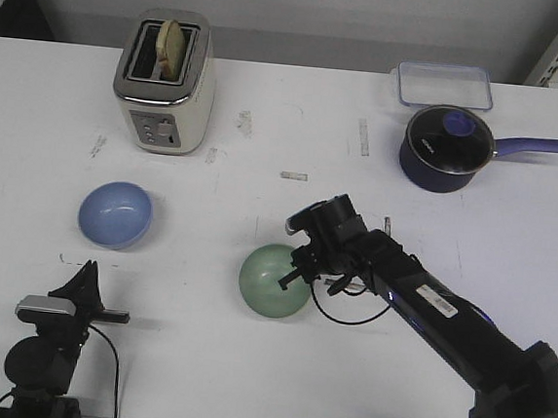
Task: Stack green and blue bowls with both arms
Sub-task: 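Release the green bowl and retract the right gripper toward the robot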
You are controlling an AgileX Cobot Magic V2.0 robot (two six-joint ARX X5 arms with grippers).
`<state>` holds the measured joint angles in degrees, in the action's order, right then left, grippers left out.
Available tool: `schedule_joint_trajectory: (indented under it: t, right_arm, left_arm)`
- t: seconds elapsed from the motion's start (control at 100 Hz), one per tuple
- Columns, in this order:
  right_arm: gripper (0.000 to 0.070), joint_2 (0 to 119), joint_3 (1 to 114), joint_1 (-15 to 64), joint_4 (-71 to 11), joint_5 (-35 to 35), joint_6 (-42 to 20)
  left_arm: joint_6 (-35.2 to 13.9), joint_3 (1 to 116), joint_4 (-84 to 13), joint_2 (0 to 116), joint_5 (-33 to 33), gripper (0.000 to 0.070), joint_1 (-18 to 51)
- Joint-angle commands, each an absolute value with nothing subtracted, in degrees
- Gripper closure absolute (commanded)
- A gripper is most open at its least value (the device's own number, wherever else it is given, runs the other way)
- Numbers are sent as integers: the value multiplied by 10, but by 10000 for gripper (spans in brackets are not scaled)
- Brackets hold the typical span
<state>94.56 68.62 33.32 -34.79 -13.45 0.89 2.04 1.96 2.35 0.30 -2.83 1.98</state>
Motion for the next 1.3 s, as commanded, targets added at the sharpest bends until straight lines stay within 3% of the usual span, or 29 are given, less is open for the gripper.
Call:
schedule_joint_trajectory:
  t: [0.0, 0.07, 0.16, 0.21, 0.25, 0.31, 0.46, 0.51, 0.56, 0.69, 0.95, 1.29]
  right_arm:
    - [678, 958, 694, 338, -346, -136, 17]
    - [586, 958, 694, 338, -350, -137, 18]
    - [347, 956, 694, 338, -351, -138, 20]
    - [253, 955, 695, 338, -351, -139, 20]
    - [211, 952, 696, 338, -351, -139, 20]
    - [210, 947, 702, 337, -353, -139, 20]
    - [222, 908, 724, 326, -362, -137, 19]
    - [258, 888, 731, 320, -362, -135, 19]
    - [356, 862, 732, 311, -360, -134, 19]
    - [700, 792, 732, 276, -378, -133, 17]
    - [700, 661, 688, 181, -425, -10, 18]
    - [700, 409, 409, 56, -278, -10, 30]
  left_arm:
    - [21, 7, 30, 2, -27, 698, 19]
    - [21, 7, 30, 2, -27, 698, 19]
    - [21, 7, 30, 2, -27, 698, 19]
    - [21, 7, 30, 2, -27, 698, 19]
    - [21, 7, 30, 2, -27, 698, 19]
    - [21, 7, 30, 2, -27, 698, 19]
    - [21, 7, 30, 2, -27, 698, 19]
    - [21, 7, 29, 2, -27, 698, 19]
    - [21, 7, 30, 2, -27, 698, 19]
    - [21, 7, 31, 2, -27, 698, 19]
    - [19, 7, 31, 2, -27, 698, 19]
    - [19, 8, 34, 2, -27, 698, 19]
